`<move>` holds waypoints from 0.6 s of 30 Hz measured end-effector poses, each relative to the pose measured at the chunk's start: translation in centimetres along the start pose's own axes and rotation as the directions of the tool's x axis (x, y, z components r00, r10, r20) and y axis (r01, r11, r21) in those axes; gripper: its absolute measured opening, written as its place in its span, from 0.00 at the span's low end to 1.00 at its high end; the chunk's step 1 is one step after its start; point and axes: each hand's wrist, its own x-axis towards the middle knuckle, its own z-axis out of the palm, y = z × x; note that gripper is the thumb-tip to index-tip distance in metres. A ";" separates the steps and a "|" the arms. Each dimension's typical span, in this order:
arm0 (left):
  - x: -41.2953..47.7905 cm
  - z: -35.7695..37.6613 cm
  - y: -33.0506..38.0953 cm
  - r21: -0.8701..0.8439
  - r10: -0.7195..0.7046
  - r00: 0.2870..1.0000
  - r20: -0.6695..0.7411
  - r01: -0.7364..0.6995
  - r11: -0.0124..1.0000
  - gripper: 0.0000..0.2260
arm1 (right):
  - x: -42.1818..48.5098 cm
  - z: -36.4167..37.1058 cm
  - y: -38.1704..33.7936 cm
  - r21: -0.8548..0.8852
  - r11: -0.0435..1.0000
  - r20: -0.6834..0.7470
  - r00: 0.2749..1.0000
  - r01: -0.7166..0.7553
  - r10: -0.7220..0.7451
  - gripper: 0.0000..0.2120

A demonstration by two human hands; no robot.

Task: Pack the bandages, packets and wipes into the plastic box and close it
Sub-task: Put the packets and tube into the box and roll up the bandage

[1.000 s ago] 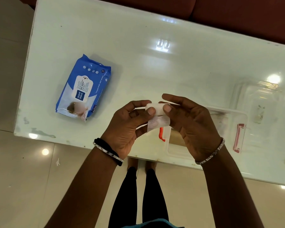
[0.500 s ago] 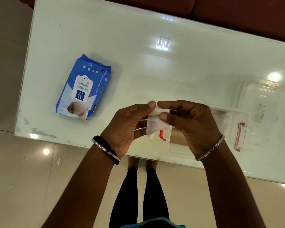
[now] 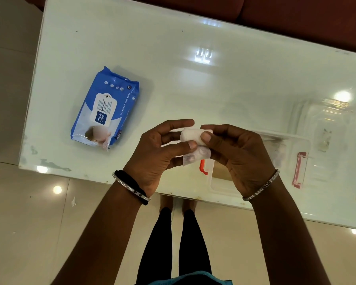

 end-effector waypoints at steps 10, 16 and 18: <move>0.0 0.3 -0.2 -0.018 -0.053 0.998 -0.033 0.052 0.998 0.15 | -0.4 -0.7 0.4 0.021 0.998 0.074 0.996 0.054 -0.056 0.20; -0.1 0.3 -0.3 0.018 0.012 1.000 0.002 -0.012 1.000 0.18 | -0.5 -0.7 0.3 0.082 0.994 0.043 0.996 -0.079 0.075 0.20; -0.1 0.4 -0.3 0.026 0.022 1.000 0.009 -0.022 0.999 0.19 | -0.6 -0.7 0.3 0.068 0.995 0.030 0.997 -0.074 0.072 0.18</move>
